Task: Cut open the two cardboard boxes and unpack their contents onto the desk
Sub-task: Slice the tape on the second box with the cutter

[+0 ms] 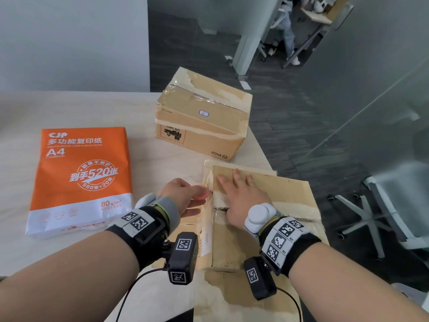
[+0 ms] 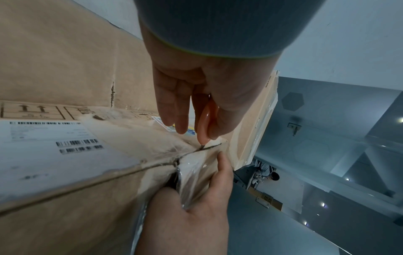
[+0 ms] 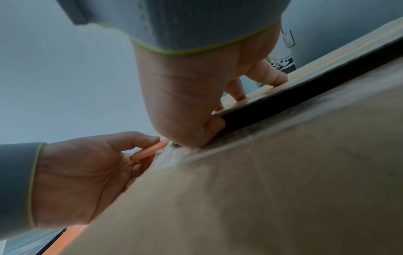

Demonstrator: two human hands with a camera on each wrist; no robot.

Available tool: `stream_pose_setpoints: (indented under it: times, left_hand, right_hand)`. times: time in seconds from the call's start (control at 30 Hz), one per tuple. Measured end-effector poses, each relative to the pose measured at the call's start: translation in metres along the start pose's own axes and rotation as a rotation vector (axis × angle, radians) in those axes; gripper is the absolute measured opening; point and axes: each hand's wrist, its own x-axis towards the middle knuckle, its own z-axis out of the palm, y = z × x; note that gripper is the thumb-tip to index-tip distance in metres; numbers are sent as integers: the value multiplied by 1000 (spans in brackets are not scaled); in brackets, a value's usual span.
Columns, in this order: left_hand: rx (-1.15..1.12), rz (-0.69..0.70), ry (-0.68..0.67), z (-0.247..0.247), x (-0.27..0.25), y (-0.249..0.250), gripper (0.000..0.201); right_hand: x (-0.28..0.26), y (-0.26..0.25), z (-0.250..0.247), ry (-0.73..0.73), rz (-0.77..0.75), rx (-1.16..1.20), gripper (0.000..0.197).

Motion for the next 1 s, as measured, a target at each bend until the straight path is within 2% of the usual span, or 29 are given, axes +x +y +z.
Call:
stream_pose_setpoints:
  times: [0.4, 0.57, 0.67, 0.8, 0.93, 1.0]
  left_hand:
    - [77, -10, -89, 0, -5, -8, 37]
    - [144, -25, -176, -6, -11, -12, 35]
    - [137, -39, -167, -10, -13, -17, 34]
    - [190, -10, -63, -32, -8, -12, 36]
    - [611, 213, 178, -78, 1, 8, 33]
    - [761, 271, 265, -105, 5, 18, 28]
  right_hand:
    - [0, 4, 0, -13, -13, 11, 87]
    - [2, 4, 1, -11, -9, 17, 84]
    - [3, 3, 0, -10, -3, 17, 85]
    - [1, 4, 0, -10, -4, 20, 84]
    - [1, 6, -1, -13, -4, 17, 84]
    - [1, 5, 0, -12, -5, 16, 84]
